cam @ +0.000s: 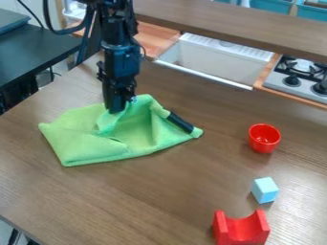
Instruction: Unfold the cloth from top left to bottom right
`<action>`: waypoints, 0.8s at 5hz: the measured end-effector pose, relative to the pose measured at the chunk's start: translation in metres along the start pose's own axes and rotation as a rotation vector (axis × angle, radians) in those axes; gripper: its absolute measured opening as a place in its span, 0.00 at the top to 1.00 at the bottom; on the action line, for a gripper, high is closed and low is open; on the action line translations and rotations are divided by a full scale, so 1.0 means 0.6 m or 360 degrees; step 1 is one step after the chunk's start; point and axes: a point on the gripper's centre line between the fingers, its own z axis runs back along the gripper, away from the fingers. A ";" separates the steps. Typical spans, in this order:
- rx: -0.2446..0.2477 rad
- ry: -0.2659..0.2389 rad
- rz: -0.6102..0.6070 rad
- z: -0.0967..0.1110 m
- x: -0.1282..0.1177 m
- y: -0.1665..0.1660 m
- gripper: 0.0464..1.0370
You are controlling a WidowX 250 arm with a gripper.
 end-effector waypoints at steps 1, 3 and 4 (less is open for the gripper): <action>0.0047 -0.0048 -0.0084 0.014 -0.027 -0.022 0.99; 0.0125 -0.0091 -0.0341 0.026 -0.097 -0.095 0.99; 0.0161 -0.0086 -0.0453 0.024 -0.125 -0.125 0.99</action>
